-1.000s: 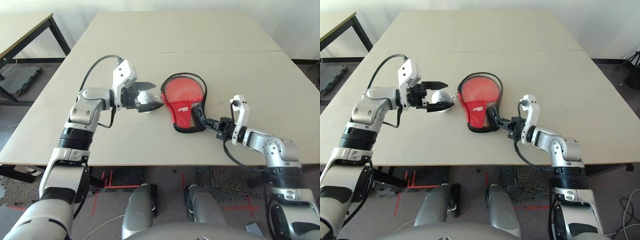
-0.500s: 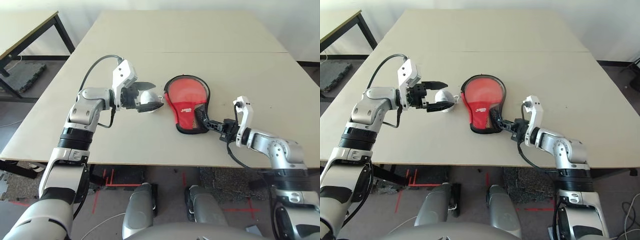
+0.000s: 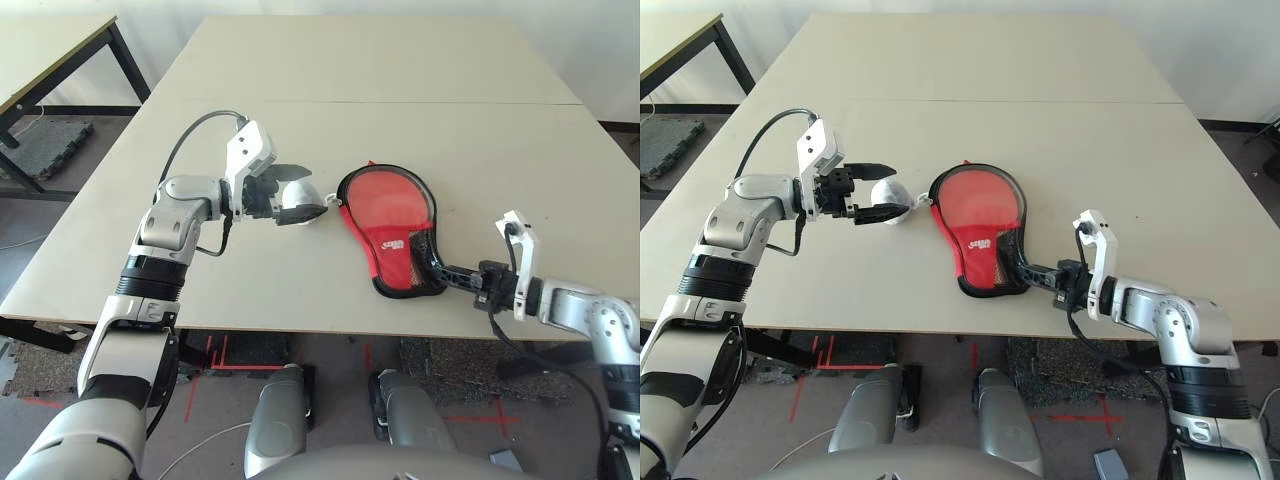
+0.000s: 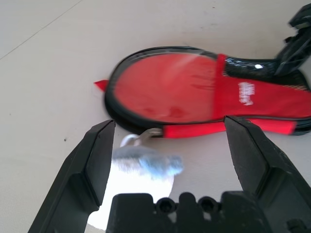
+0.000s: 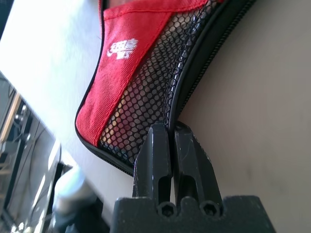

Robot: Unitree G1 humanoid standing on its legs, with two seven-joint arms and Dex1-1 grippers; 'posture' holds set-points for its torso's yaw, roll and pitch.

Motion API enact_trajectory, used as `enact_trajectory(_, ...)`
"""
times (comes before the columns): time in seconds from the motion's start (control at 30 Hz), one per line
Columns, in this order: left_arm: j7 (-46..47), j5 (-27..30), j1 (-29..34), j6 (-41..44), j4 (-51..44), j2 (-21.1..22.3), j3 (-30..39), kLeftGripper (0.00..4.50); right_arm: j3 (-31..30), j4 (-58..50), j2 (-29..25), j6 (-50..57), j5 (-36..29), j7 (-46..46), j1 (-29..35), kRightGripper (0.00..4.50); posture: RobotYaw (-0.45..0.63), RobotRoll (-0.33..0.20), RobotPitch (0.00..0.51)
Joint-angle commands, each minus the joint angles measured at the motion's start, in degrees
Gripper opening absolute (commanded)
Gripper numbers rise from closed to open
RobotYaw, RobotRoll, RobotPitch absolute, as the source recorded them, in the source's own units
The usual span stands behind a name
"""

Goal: Store the ping-pong paddle in its case and zip it.

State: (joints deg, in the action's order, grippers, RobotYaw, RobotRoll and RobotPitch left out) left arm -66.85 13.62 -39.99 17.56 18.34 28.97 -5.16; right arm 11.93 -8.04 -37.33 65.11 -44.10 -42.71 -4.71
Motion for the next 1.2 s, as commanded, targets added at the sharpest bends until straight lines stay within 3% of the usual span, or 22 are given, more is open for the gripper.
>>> enact_trajectory(0.03, -0.05, -0.23, 0.16, -0.39, 0.04, 0.09, -0.70, 4.50, 1.13, -2.50, -2.62, 1.86, -1.86, -1.96, 2.51, 0.02, 0.03, 0.000, 0.116)
enact_trajectory(0.67, -0.77, -0.51, -1.33, -1.64, 2.15, -0.05, -1.30, 4.50, 2.28, -2.09, -12.69, -1.04, -1.96, -8.75, 8.79, 0.02, 0.03, 0.000, 0.106)
enact_trajectory(0.77, -0.87, -0.70, -1.66, -1.93, 2.56, 0.05, -1.41, 4.50, 4.01, -2.64, -15.25, -2.10, -2.63, -11.84, 9.11, 0.74, 0.02, 0.000, 0.102)
enact_trajectory(0.97, -1.09, -1.10, -3.18, -3.05, 4.74, 0.15, -1.44, 4.50, 7.84, -1.11, -21.81, -3.15, -2.59, -16.87, 8.13, 3.02, 0.03, 0.000, 0.103)
enact_trajectory(1.07, -1.24, -1.29, -3.86, -3.63, 5.90, 0.13, -1.41, 4.50, 7.87, 1.82, -24.30, -6.27, -0.49, -18.03, 4.57, 4.23, 0.02, 0.000, 0.104)
enact_trajectory(1.1, -1.29, -1.34, -3.99, -3.77, 6.15, 0.16, -1.43, 4.50, 7.60, 2.83, -24.42, -7.87, 0.43, -17.86, 2.72, 4.47, 0.02, 0.000, 0.106)
enact_trajectory(1.2, -1.41, -1.32, -3.98, -3.67, 6.08, 0.24, -1.53, 4.50, 4.98, 4.05, -21.58, -11.67, 2.57, -15.47, -4.99, 4.47, 0.02, 0.000, 0.108)
